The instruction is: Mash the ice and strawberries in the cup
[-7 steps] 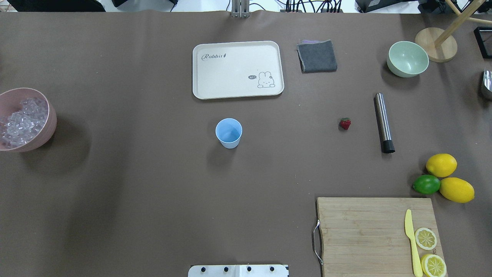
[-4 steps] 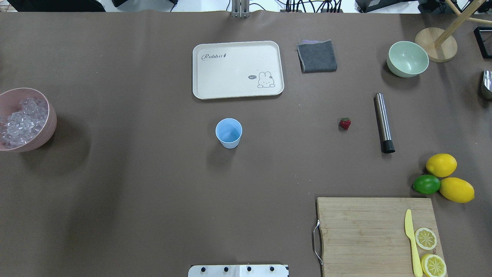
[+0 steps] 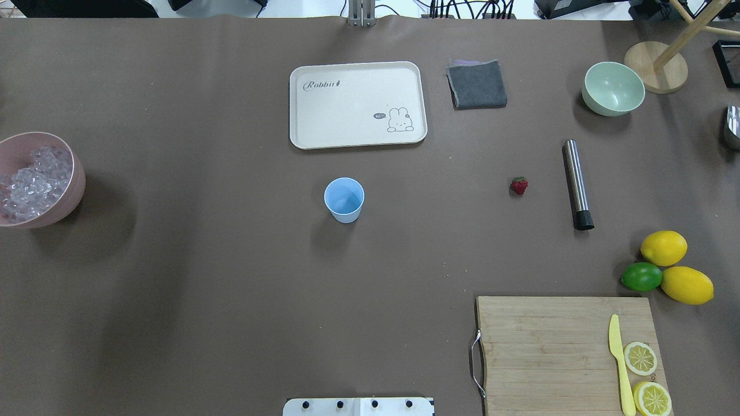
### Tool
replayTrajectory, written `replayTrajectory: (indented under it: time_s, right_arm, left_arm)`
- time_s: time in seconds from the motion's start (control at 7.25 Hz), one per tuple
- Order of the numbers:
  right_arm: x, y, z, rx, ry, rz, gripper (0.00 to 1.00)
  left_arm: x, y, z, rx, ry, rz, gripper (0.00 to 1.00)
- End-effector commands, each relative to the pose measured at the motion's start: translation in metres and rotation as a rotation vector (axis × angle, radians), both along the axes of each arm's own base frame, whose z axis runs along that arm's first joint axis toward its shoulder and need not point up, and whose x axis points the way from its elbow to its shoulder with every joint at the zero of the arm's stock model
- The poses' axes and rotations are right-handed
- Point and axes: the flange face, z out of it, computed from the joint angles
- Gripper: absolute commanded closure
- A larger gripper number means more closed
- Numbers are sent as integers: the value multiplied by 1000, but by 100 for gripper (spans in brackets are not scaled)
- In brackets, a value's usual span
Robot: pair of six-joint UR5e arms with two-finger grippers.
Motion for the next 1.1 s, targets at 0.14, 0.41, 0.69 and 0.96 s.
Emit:
replayTrajectory:
  time_s: [0.14, 0.41, 0.69, 0.96]
  right_arm:
    - [0, -1, -1, 1, -5, 1, 0]
    - [0, -4, 0, 0, -2, 1, 0]
    - [0, -2, 3, -8, -5, 1, 0]
    - [0, -1, 2, -5, -5, 1, 0]
  left_arm:
    - [0, -2, 2, -5, 0, 0, 2]
    - [0, -3, 1, -3, 0, 0, 2]
    - [0, -3, -1, -1, 0, -1, 2]
    - [0, -3, -2, -2, 2, -3, 2]
